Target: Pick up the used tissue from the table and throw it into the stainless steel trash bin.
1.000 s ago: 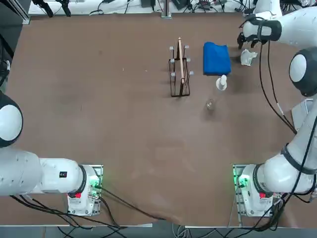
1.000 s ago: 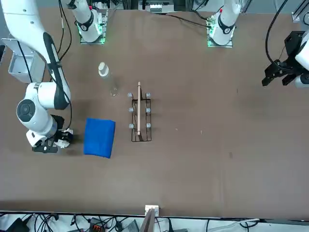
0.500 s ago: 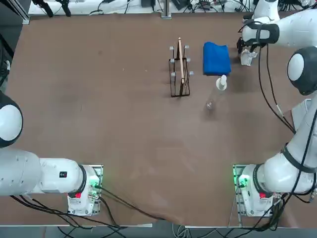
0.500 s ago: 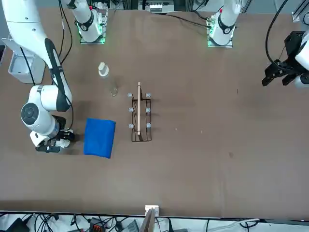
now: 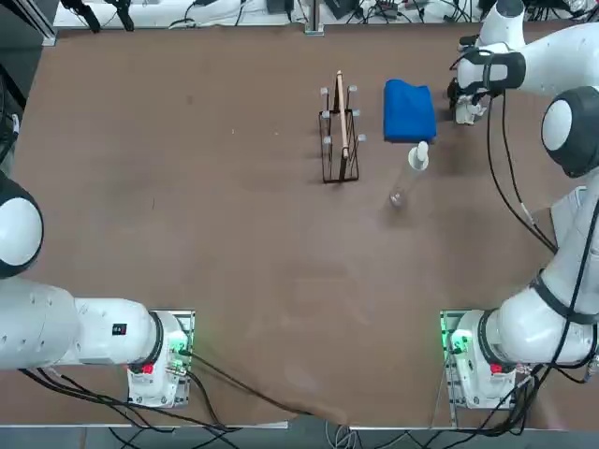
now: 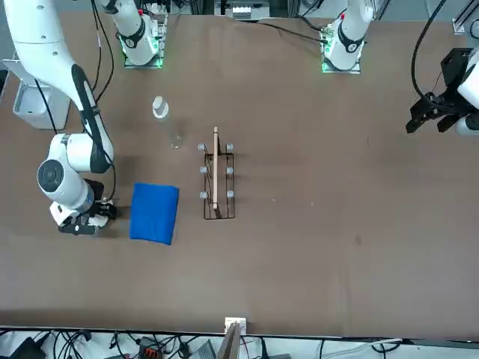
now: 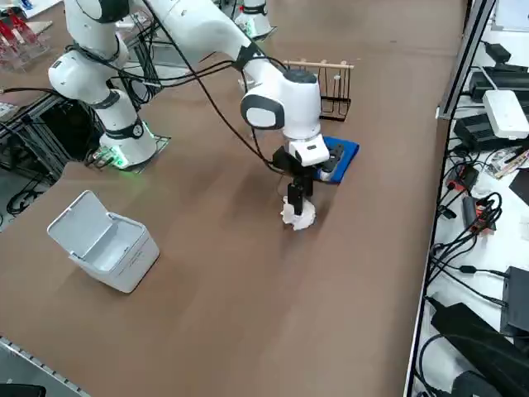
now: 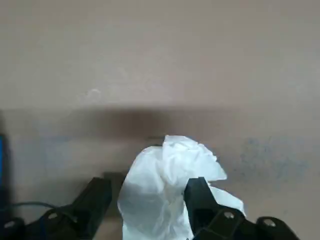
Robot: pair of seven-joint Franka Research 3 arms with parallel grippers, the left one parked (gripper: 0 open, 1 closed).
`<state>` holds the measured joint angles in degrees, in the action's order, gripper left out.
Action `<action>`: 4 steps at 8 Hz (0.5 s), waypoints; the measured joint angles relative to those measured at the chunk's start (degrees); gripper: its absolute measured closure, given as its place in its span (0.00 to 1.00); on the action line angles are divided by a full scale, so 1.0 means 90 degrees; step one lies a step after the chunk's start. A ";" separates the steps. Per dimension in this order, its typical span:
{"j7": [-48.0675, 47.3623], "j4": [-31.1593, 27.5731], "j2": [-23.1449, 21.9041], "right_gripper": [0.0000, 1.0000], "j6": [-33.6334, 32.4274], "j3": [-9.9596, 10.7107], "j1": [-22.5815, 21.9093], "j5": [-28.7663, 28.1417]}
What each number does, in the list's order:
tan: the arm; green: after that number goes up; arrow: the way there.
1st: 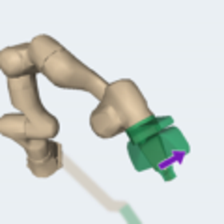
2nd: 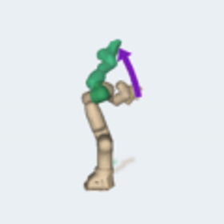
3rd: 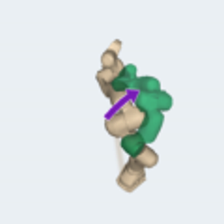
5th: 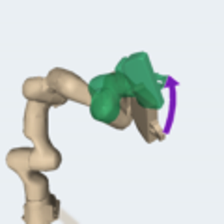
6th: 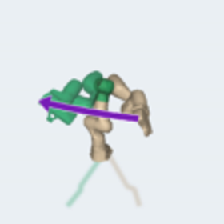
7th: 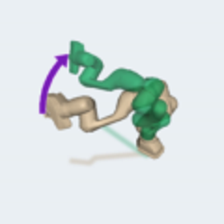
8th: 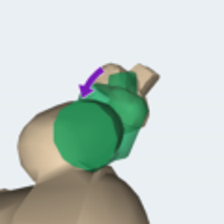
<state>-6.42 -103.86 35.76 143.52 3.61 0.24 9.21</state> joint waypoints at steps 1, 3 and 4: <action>0.0001 -0.0070 0.0001 0.15 0.0141 0.0000 0.0036 0.0002; 0.0001 -0.0097 -0.0012 0.54 0.0201 0.0000 0.0058 0.0003; 0.0001 -0.0097 -0.0041 0.64 0.0201 0.0001 0.0066 0.0003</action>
<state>-6.40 -104.73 35.39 145.33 3.62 0.83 9.24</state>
